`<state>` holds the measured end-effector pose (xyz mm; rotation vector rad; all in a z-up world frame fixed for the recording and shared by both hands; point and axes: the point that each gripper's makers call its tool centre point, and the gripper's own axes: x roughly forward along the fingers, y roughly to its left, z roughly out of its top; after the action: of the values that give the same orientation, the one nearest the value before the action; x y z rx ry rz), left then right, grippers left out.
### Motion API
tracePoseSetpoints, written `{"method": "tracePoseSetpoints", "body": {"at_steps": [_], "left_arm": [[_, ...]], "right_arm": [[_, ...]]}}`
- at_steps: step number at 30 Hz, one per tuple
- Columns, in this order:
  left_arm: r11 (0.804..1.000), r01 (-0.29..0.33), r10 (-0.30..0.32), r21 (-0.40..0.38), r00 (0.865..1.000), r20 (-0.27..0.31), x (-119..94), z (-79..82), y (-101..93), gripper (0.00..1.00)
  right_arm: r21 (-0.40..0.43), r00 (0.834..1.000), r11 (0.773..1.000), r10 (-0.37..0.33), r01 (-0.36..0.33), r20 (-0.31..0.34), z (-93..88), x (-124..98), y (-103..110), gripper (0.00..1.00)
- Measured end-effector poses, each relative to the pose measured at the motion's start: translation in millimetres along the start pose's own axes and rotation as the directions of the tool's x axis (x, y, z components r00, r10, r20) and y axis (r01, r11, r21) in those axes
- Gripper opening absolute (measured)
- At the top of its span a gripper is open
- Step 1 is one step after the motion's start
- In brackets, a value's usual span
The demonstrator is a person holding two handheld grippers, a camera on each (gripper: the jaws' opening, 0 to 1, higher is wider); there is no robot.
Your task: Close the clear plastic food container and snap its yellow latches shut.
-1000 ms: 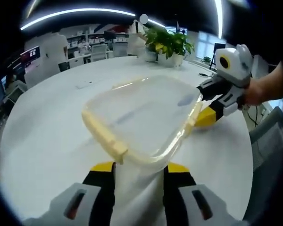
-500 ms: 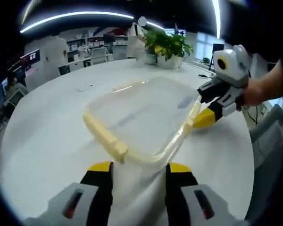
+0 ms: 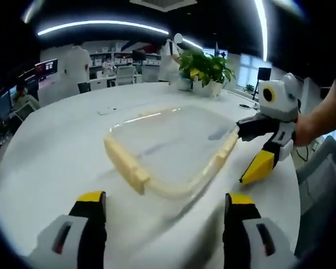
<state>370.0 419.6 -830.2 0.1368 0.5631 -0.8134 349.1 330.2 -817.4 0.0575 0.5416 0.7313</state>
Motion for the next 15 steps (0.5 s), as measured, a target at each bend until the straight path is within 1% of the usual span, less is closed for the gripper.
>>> {"method": "tracePoseSetpoints", "body": {"at_steps": [3,5,7,8,9,10,15], "left_arm": [[1.000,0.011,-0.010,-0.019,1.000,0.018,-2.1,0.6,-3.3,0.94],[1.000,0.001,-0.001,0.008,1.000,0.030,-5.2,2.5,-3.8,0.98],[1.000,0.011,-0.010,-0.023,0.999,0.042,-7.2,3.5,-4.7,0.98],[0.998,0.012,-0.009,-0.058,0.999,0.050,-7.1,3.8,-3.4,0.98],[0.999,0.010,-0.007,-0.050,0.999,0.048,-7.5,3.2,-1.9,0.98],[0.998,0.016,-0.013,-0.058,0.999,0.049,-7.5,2.7,-3.0,0.98],[0.997,0.025,-0.022,-0.072,0.999,0.043,-8.6,0.1,-4.8,0.99]], "right_arm": [[0.014,1.000,1.000,-0.004,0.004,0.009,0.0,-0.1,-0.6,0.92],[0.024,1.000,1.000,-0.004,0.004,0.013,0.1,-1.0,-0.8,0.96],[0.028,1.000,1.000,0.001,-0.002,0.019,0.0,-1.1,0.4,0.99],[0.032,1.000,0.999,0.008,-0.009,0.017,-1.0,-1.1,1.6,1.00],[0.034,0.999,0.999,0.014,-0.015,0.031,1.5,-1.1,2.3,1.00],[0.044,1.000,0.999,0.013,-0.014,0.025,0.4,-2.1,2.9,1.00],[0.046,1.000,0.999,0.010,-0.011,0.019,-1.9,-3.2,4.1,1.00]]}}
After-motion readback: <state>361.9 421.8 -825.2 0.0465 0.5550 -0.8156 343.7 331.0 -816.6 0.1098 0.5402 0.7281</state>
